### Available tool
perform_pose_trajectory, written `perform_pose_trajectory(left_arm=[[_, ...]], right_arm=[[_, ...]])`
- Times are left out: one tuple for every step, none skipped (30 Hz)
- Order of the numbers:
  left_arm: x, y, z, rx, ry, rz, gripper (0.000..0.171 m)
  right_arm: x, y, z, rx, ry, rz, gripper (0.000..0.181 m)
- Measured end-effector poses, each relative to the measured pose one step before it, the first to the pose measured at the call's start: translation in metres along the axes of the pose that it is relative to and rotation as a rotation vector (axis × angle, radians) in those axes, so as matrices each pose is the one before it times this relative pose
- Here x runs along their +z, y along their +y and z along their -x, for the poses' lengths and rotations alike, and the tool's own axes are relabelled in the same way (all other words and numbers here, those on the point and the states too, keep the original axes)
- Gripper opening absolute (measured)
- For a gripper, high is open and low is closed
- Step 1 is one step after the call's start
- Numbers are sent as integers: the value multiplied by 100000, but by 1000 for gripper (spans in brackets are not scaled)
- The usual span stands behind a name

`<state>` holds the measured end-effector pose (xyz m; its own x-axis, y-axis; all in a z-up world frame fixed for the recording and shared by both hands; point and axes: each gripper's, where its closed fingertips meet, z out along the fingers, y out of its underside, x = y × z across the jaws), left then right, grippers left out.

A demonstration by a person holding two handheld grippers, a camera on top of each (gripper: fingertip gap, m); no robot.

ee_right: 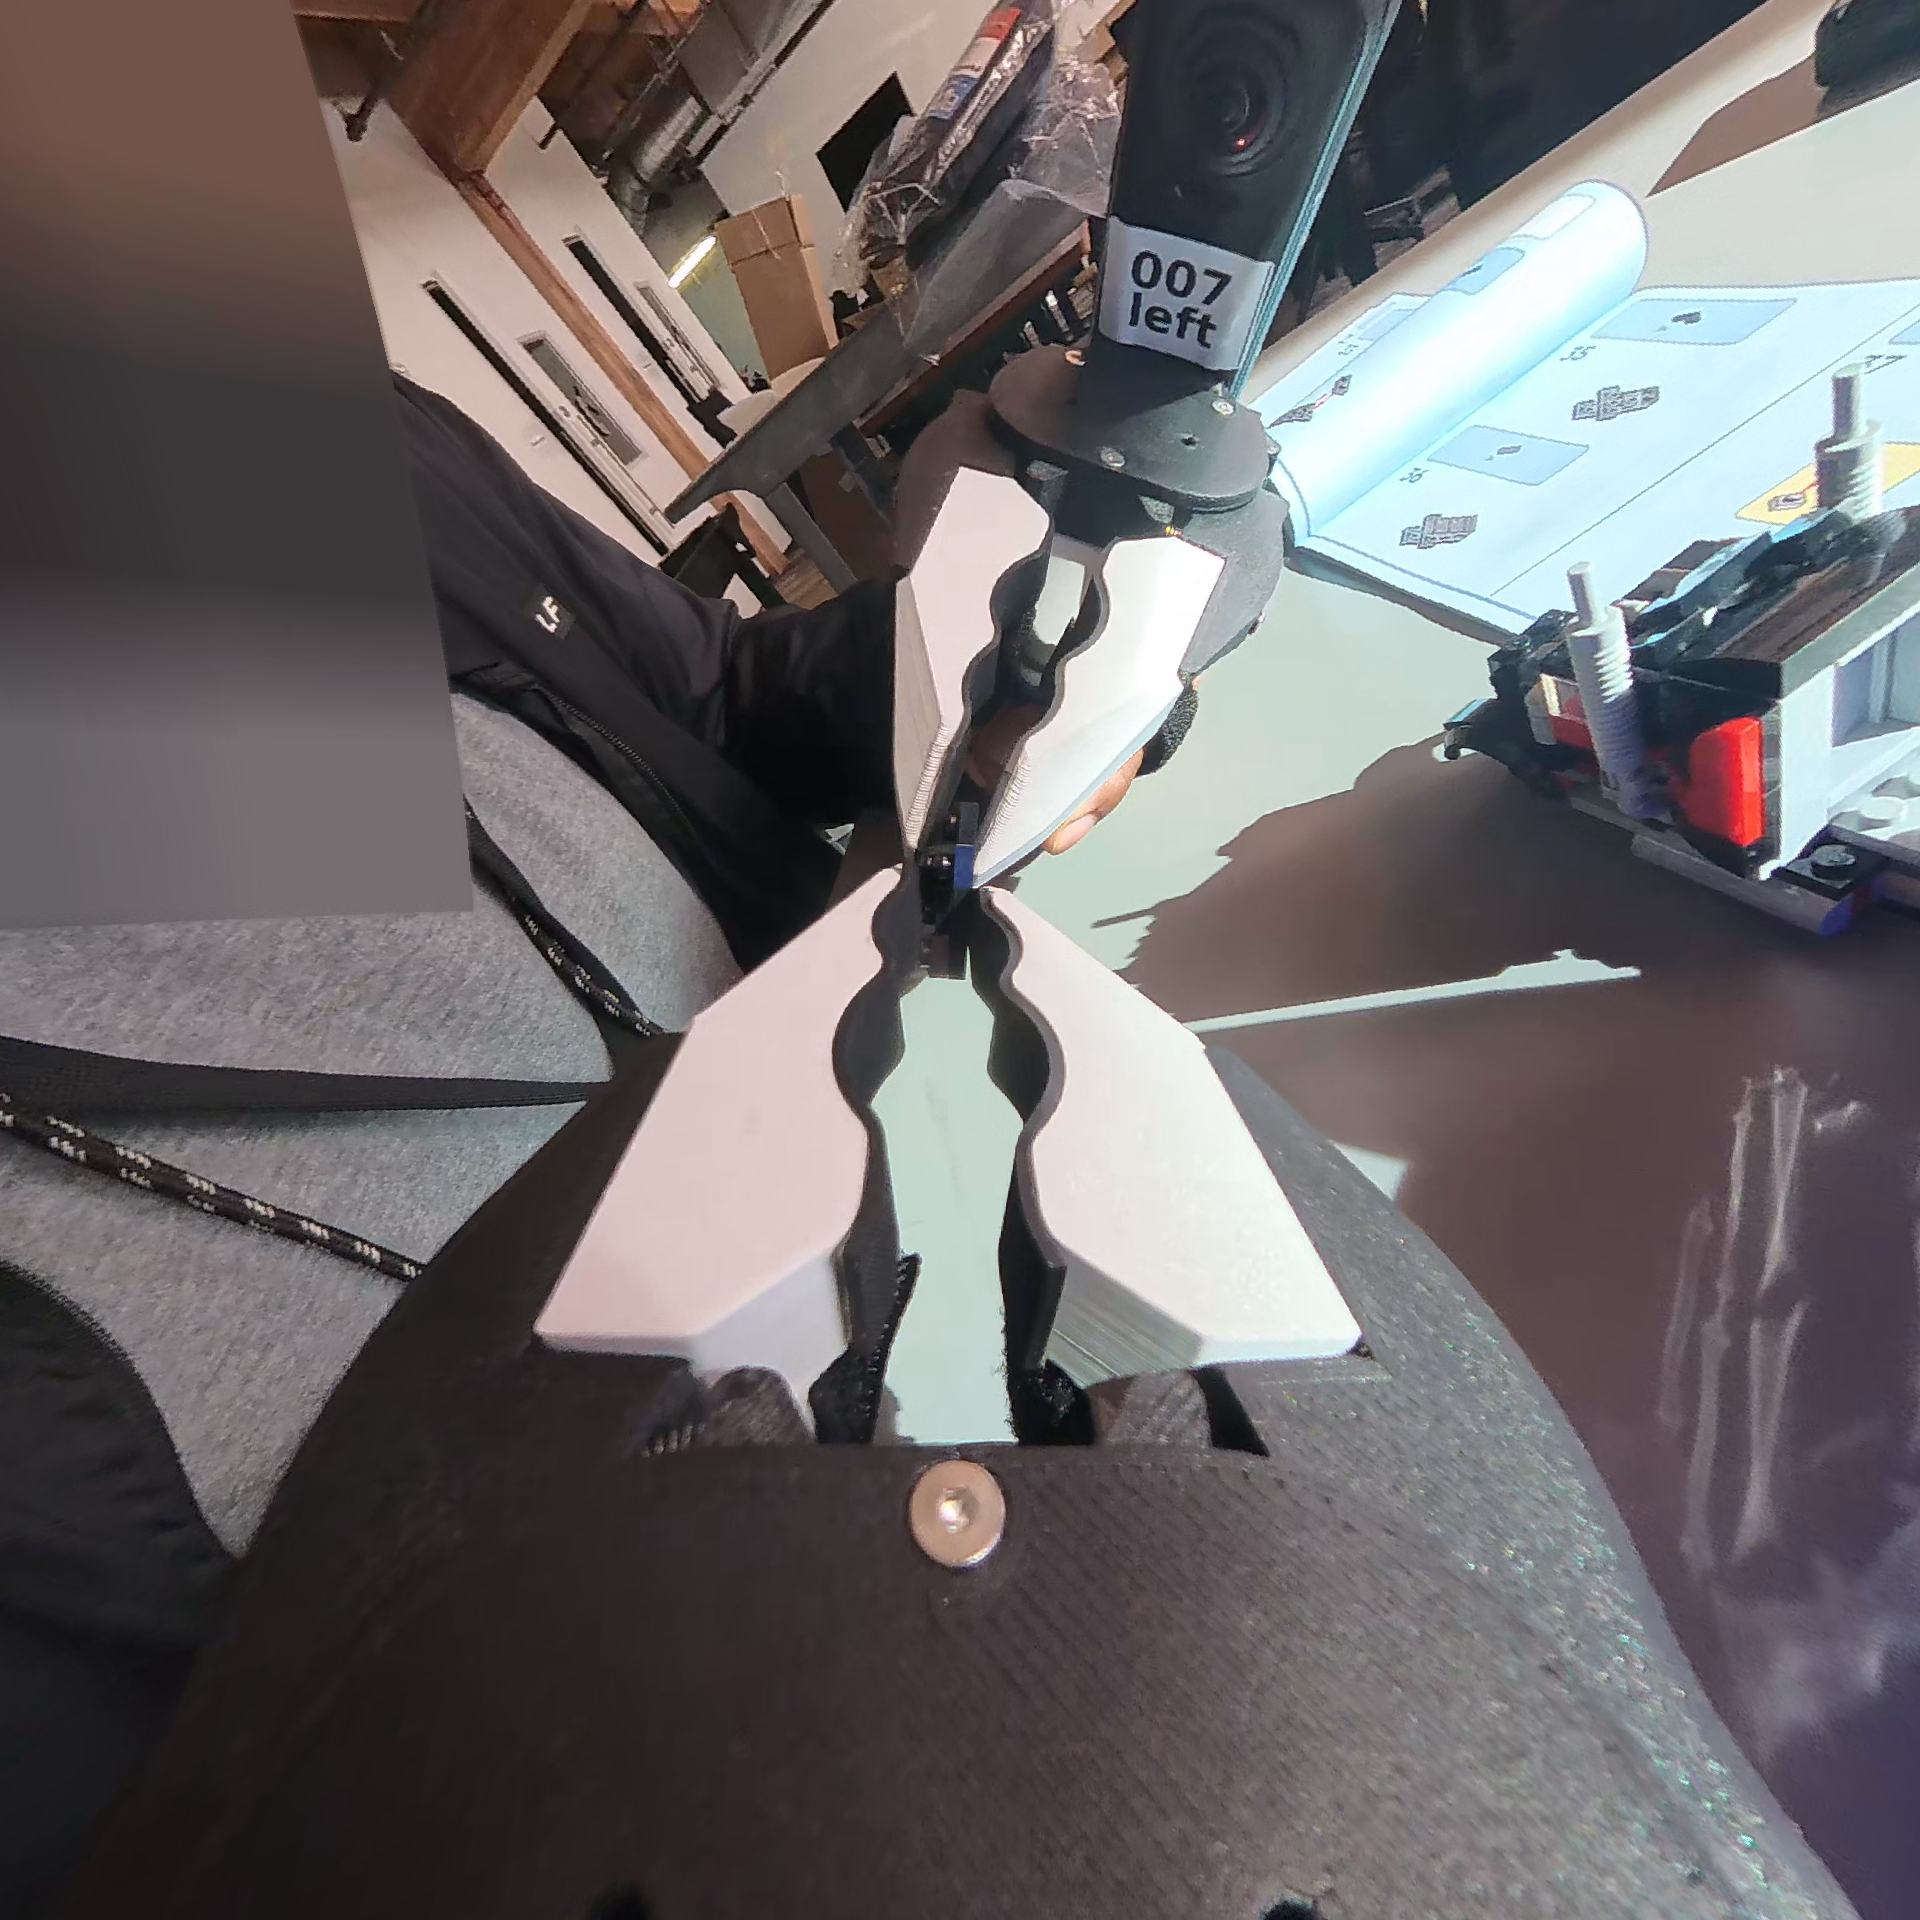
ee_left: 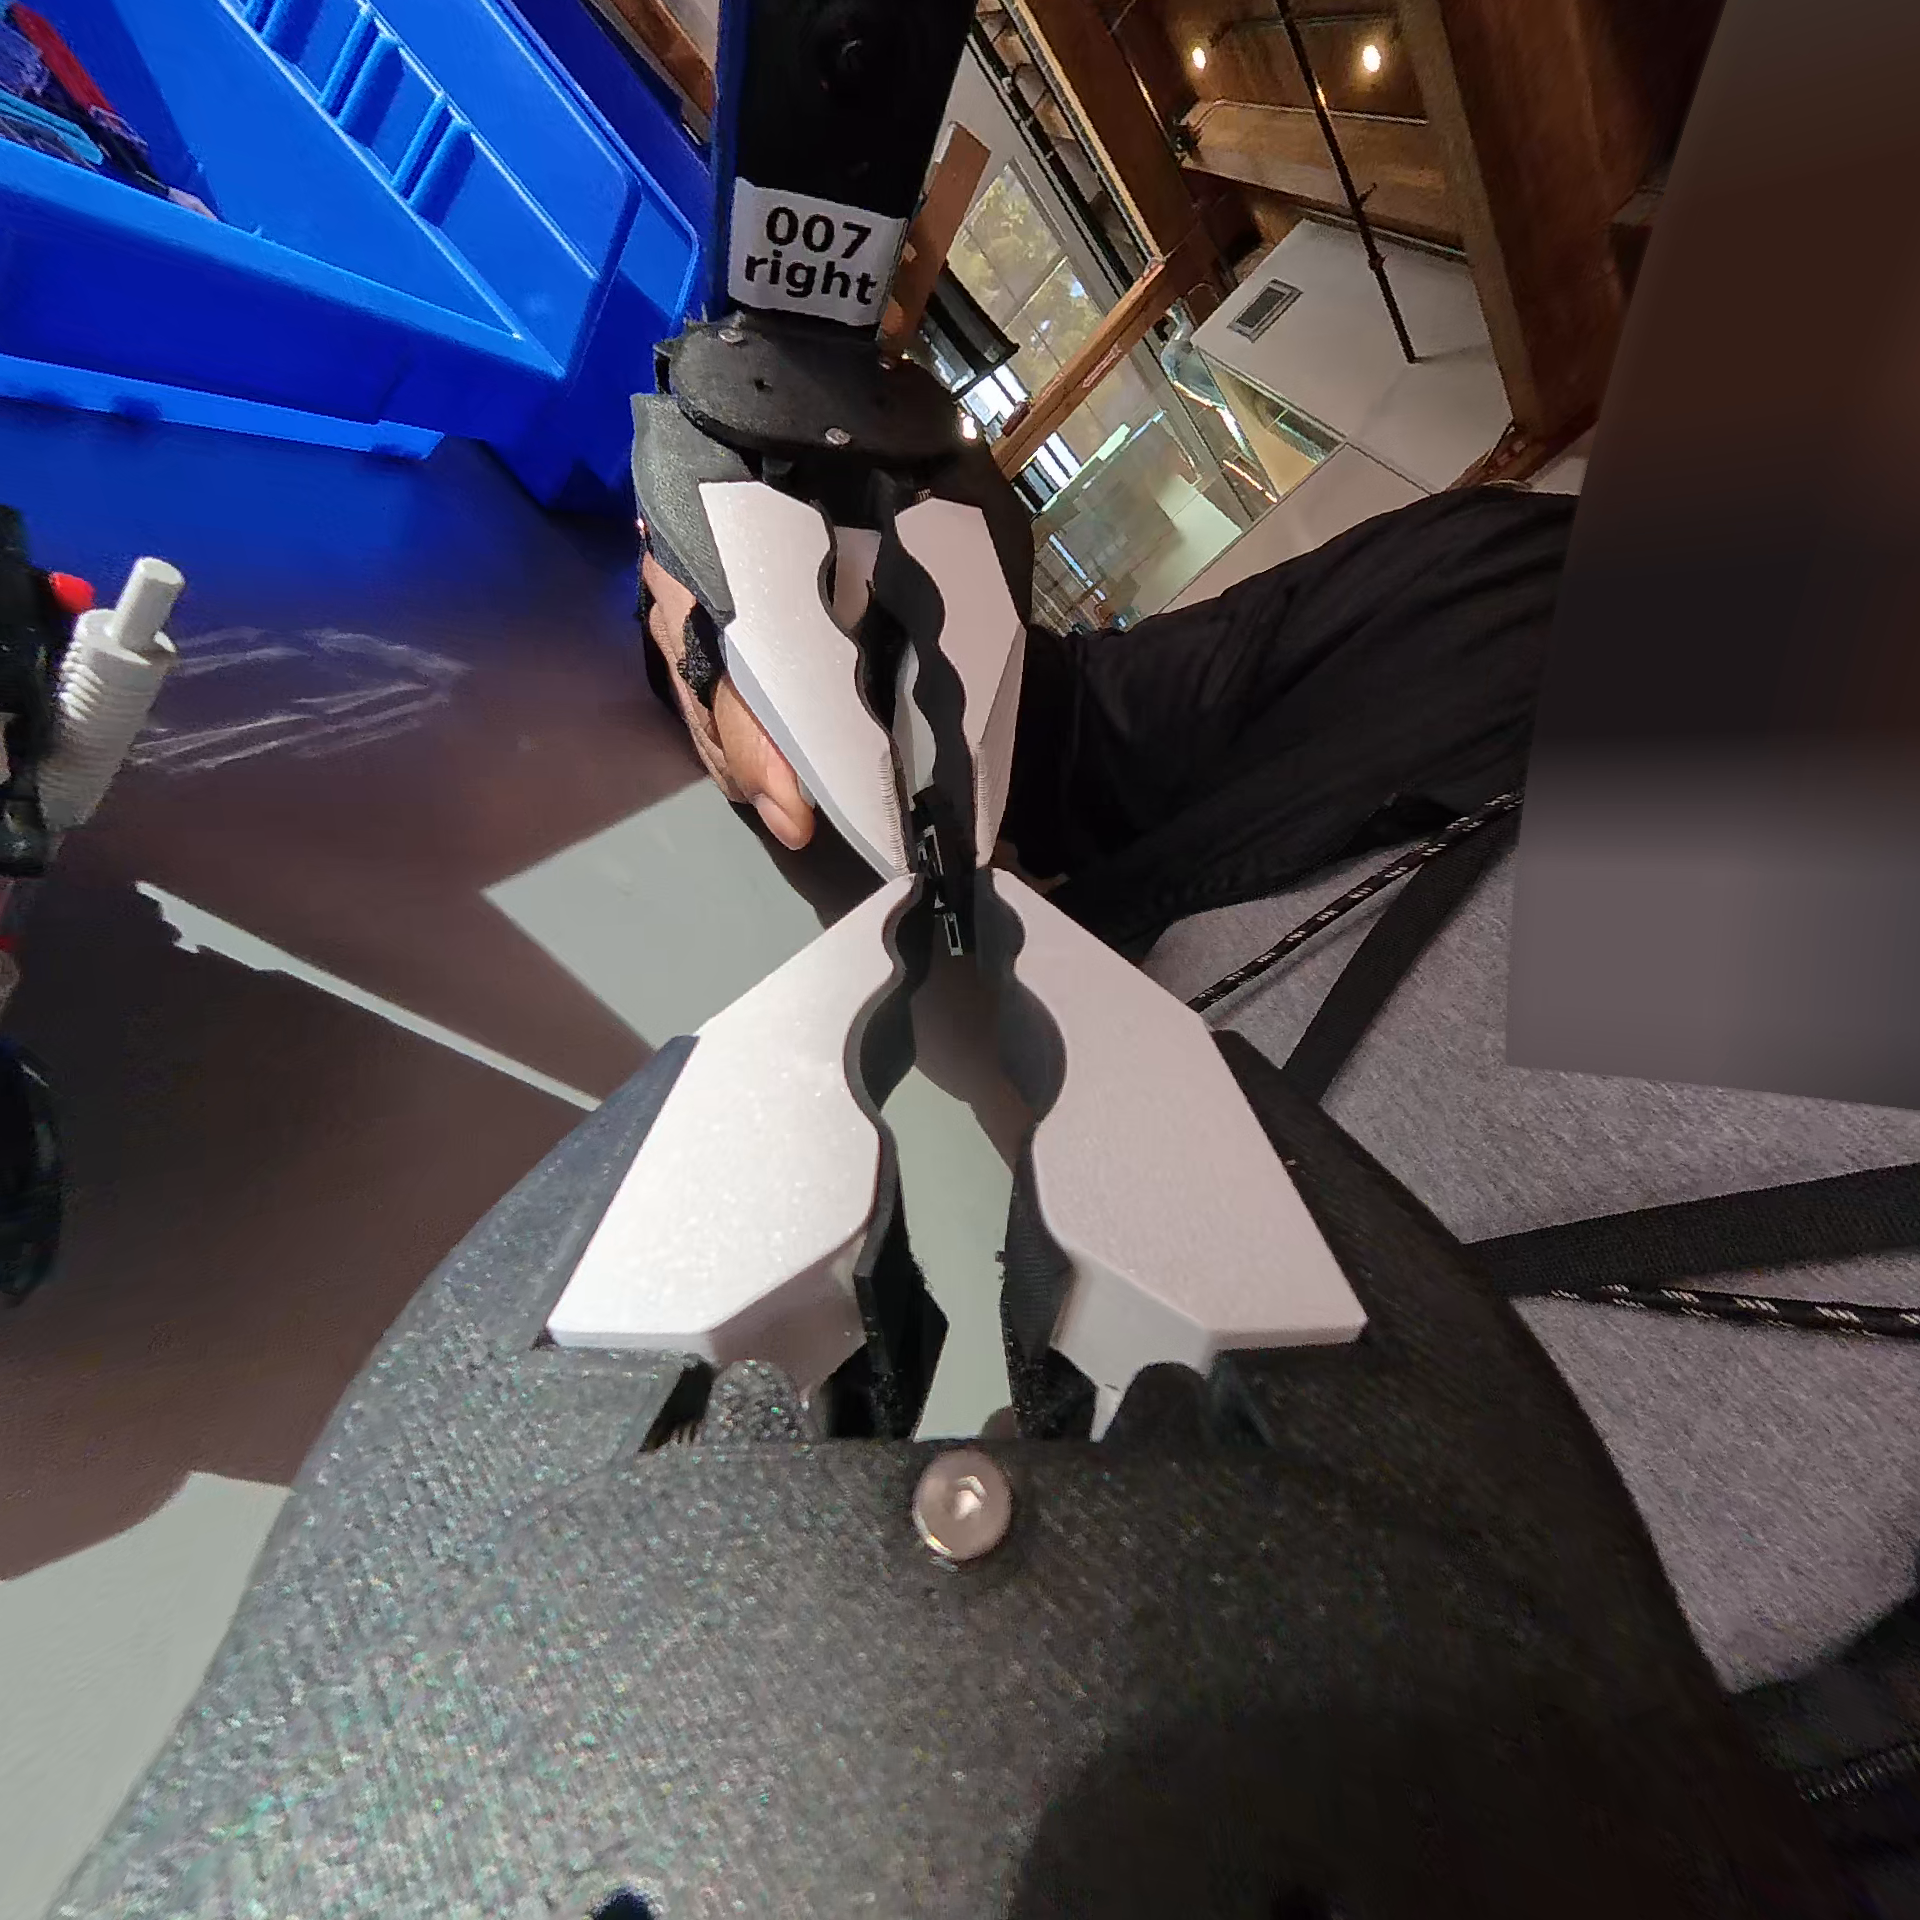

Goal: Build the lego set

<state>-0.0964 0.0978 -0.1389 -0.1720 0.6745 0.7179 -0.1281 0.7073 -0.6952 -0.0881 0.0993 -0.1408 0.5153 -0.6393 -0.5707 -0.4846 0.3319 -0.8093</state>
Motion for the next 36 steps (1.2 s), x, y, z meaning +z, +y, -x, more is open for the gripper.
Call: perform_pose_trajectory(left_arm=[[-15, -31, 81, -144, -466, -140, 7], [-12, -18, 84, -158, -462, -6, 7], [-14, -9, 48, -101, -269, -46, 7], [6, 13, 47, -40, -268, 88, 7], [-4, -37, 56, -114, -386, -193, 7], [-31, -48, 68, -287, -249, -280, 7], [-17, -19, 19, -181, 15, -100, 7], [7, 10, 3, 41, -60, 8, 7], [-2, 2, 28, -61, -186, 62, 7], [18, 9, 54, -73, -305, 96, 7], [8, 15, 71, -180, -413, 103, 7], [-9, 5, 119, -88, -638, 99, 7], [-14, -22, 54, 90, -366, -90, 7], [-15, -33, 1, -70, 50, -159, 7], [-13, -8, 8, -42, 2, -85, 7], [-16, -31, 7, -47, -31, -190, 7], [-9, -41, 39, -131, -155, -211, 7], [-29, -55, 51, -192, -171, -325, 7], [-41, -63, -34, -89, 308, -376, 7], [-7, 17, -42, 39, 270, 67, 7], [1, -11, -3, 92, 18, -28, 7], [8, -7, 35, -202, -104, 4, 7], [-1, -13, 26, -127, -134, -82, 7], [0, -2, 15, -27, -76, 35, 7], [-20, -32, 50, -153, -177, -181, 7], [-19, -34, 6, -247, 94, -195, 7], [-8, -25, -38, 11, 308, -156, 7], [3, 2, -11, 151, -10, 52, 8], [-12, -9, -17, -102, 150, -92, 8], [4, 13, -63, 52, 464, 82, 8], [13, 46, -57, 262, 287, 277, 8], [19, 20, -20, 137, 70, 105, 8], [14, 26, -26, 111, 148, 205, 8], [23, 50, -39, 288, 111, 252, 8], [16, 13, -58, 351, 255, 58, 8], [-5, -26, -59, 318, 298, -181, 8]], right_arm=[[-9, -7, -71, -7, 708, -25, 10], [-2, 4, -99, 68, 740, 26, 10], [3, 5, -62, 174, 487, -20, 10], [-3, 16, -38, 169, 315, 56, 10], [-16, -13, -68, 8, 549, -172, 10], [-5, -37, -77, 79, 653, -254, 10], [4, -18, -38, 151, 384, -164, 10], [7, -2, -4, 86, 241, -42, 10], [3, 20, -29, 365, 190, 27, 10], [-9, 27, -35, 616, 90, -15, 10], [-1, 35, -74, 251, 317, 49, 10], [-7, 31, -107, -71, 768, 106, 10], [0, -3, -72, 9, 636, -118, 10], [-3, -30, -20, 216, 270, -262, 10], [6, -15, -10, 79, 225, -199, 10], [3, -37, -22, 269, 188, -308, 10], [-18, -38, -33, 351, 233, -389, 10], [-10, -58, -65, 341, 366, -563, 10], [6, -75, 8, 425, -67, -703, 10], [20, -8, 31, 446, -335, -250, 10], [-5, -13, 19, 441, -275, -208, 10], [-2, 2, -27, 442, -18, -121, 10], [-14, -6, -27, 383, 56, -188, 10], [-7, -4, -26, 488, -54, -134, 10], [1, -15, -43, 500, 152, -270, 10], [11, -24, -37, 316, 194, -280, 11], [17, -22, 11, -51, 67, -191, 11], [34, 31, -49, -283, 504, 139, 11], [12, -15, -2, -379, 326, -130, 11], [13, -14, 67, -167, -167, -27, 11], [16, 23, 73, -125, -340, 198, 11], [-2, 14, 35, 142, -223, 46, 11], [-2, 23, 40, 321, -424, 36, 11], [4, 28, 49, 235, -471, 129, 11], [-6, 13, 54, -16, -408, 2, 10], [7, -29, 57, 12, -246, -246, 10]])
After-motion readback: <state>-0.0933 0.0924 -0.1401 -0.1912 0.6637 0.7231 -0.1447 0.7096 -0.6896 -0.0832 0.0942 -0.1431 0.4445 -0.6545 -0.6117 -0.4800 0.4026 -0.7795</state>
